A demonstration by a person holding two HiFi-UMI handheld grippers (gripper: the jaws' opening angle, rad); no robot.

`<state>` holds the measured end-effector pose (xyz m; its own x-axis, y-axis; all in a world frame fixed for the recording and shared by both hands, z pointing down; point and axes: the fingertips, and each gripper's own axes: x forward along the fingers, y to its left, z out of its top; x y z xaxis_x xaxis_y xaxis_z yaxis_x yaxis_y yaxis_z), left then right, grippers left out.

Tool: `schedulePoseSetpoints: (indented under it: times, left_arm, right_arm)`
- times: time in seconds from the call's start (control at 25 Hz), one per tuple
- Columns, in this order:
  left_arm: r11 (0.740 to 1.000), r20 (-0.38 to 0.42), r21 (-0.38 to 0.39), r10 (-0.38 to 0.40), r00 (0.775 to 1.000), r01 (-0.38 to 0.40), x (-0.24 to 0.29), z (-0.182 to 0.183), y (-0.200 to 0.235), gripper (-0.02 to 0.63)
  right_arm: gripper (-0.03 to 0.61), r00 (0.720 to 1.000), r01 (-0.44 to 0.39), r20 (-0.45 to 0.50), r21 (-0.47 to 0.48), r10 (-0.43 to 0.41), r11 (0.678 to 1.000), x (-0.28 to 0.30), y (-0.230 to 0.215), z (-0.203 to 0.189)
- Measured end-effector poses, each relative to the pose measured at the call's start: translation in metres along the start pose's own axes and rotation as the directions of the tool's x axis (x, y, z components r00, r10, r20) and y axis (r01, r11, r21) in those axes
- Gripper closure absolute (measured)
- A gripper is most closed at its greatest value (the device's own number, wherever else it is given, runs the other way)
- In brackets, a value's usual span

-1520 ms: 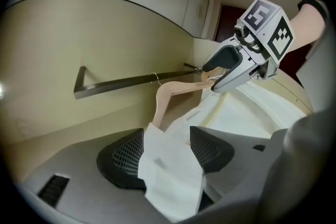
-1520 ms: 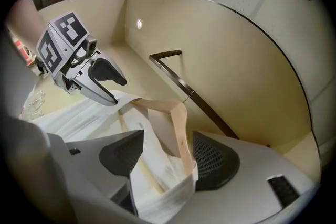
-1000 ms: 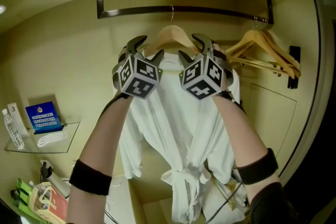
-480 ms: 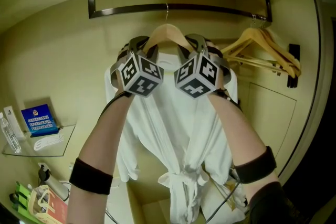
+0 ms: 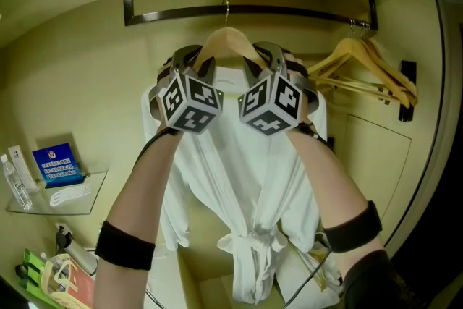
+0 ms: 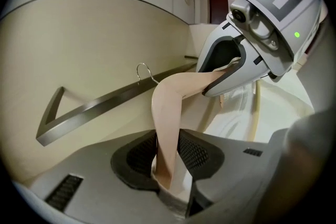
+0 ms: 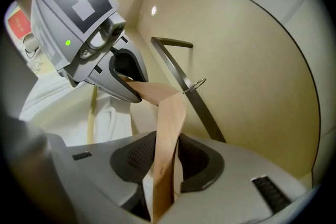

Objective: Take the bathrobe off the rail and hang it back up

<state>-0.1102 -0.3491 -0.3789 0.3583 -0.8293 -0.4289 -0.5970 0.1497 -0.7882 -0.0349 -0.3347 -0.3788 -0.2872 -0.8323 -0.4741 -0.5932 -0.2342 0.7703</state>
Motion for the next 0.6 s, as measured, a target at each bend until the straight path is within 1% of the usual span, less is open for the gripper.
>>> schedulePoseSetpoints:
  times: [0.12, 0.28, 0.6]
  left_arm:
    - [1.0, 0.014, -0.004, 0.011, 1.0, -0.01, -0.009, 0.01, 0.011, 0.496]
    - [1.0, 0.009, -0.015, 0.008, 1.0, -0.008, -0.027, 0.01, 0.015, 0.495]
    - [0.998, -0.012, -0.051, -0.031, 0.999, 0.031, -0.058, 0.0, -0.001, 0.495]
  right_arm:
    - [0.443, 1.0, 0.016, 0.025, 0.01, -0.016, 1.0, -0.007, -0.008, 0.013]
    - [0.443, 0.999, -0.001, 0.034, 0.006, 0.001, 1.0, -0.018, -0.004, 0.026]
    - [0.443, 0.999, -0.042, 0.01, 0.011, 0.042, 0.999, -0.044, 0.021, 0.028]
